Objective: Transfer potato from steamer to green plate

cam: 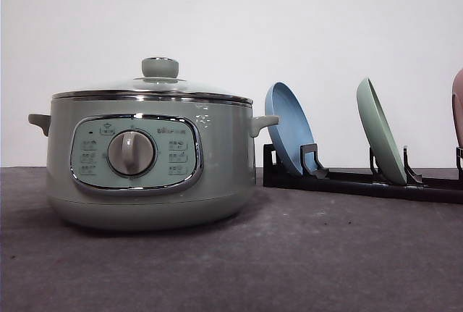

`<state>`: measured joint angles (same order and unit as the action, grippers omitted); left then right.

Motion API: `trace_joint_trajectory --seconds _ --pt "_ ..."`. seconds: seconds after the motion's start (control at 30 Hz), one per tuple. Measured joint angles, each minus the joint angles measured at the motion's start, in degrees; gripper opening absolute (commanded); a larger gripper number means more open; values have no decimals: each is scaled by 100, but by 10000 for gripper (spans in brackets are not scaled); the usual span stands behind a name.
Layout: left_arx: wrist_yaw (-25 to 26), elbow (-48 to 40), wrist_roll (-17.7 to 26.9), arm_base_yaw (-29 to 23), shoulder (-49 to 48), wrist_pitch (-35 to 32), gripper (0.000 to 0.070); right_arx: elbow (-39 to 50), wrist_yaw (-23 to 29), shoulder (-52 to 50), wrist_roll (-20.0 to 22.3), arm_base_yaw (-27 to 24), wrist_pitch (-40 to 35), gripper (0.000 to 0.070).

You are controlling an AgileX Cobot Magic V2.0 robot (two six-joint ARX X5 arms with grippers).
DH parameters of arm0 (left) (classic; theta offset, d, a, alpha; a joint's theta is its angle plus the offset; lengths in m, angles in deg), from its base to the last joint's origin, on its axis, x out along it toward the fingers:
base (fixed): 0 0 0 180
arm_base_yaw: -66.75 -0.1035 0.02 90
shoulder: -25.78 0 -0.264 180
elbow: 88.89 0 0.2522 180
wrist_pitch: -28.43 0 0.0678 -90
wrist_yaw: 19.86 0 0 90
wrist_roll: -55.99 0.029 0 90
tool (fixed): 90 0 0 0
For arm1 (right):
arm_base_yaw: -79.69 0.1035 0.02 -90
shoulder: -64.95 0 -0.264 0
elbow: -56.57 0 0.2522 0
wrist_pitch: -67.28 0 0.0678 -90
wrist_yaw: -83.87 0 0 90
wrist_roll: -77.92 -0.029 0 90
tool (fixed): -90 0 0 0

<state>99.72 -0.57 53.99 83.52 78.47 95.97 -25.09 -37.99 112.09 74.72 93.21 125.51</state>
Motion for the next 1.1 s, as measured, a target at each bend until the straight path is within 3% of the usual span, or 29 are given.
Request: trace_joint_trajectory --seconds 0.1,0.17,0.27,0.3,0.33,0.9,1.1 --pt "0 0 0 0 0 0 372 0 0 0 0 0 0 142" --pt "0 0 2 0 0 0 500 0 0 0 2 0 0 308" --pt "0 0 2 0 0 -2 636 0 0 0 0 0 -2 595" --pt "0 0 0 0 0 -2 695 0 0 0 0 -2 0 668" --pt "0 0 2 0 0 -2 700 0 0 0 0 0 0 700" --pt "4 0 24 0 42 -83 700 0 18 0 4 0 -48 700" --pt "7 0 24 0 42 -83 700 0 286 74 -65 -2 -61 700"
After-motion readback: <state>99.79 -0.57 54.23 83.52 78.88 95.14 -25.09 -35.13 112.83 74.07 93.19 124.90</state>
